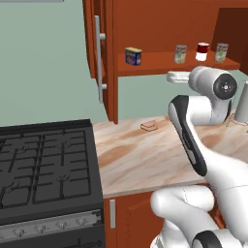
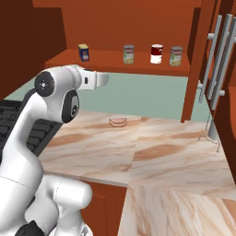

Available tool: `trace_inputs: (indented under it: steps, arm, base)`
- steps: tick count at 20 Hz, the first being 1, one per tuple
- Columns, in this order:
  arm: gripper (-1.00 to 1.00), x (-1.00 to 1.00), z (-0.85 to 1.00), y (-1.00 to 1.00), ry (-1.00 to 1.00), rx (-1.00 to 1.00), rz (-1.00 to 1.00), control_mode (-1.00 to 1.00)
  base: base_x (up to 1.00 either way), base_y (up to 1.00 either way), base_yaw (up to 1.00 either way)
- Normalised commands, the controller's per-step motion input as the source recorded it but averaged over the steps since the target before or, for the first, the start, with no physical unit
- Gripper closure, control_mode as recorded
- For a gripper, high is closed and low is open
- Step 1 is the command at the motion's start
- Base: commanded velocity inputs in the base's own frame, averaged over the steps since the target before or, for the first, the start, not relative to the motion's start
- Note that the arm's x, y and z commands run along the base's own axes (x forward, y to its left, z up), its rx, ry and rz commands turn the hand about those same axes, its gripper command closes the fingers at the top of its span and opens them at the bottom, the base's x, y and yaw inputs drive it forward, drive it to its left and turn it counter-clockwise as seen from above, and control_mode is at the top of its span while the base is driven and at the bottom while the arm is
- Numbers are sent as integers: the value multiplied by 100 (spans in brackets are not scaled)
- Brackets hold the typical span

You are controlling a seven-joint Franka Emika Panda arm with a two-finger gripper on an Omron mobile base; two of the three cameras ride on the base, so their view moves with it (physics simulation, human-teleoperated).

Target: Stack two cans on top of the other two cans in the cabinet.

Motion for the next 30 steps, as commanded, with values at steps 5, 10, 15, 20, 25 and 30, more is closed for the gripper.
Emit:
trace_inputs:
  steps: [5, 10, 15, 20, 25, 30]
  arm:
    - [-100, 19, 51, -16, 9, 1, 0, -100]
    - [-100, 26, 30, -14, 13, 1, 0, -100]
    - [-100, 34, 2, -16, 0, 0, 0, -100]
    - [-100, 29, 0, -15, 0, 0, 0, -100]
    - [-100, 22, -10, -17, 0, 0, 0, -100]
    - [-100, 29, -11, -19, 5, 0, 0, -100]
  base:
    - [0, 0, 0]
    - [0, 0, 0]
    - [0, 0, 0]
    - [0, 0, 0]
    - [0, 0, 0]
    - [0, 0, 0]
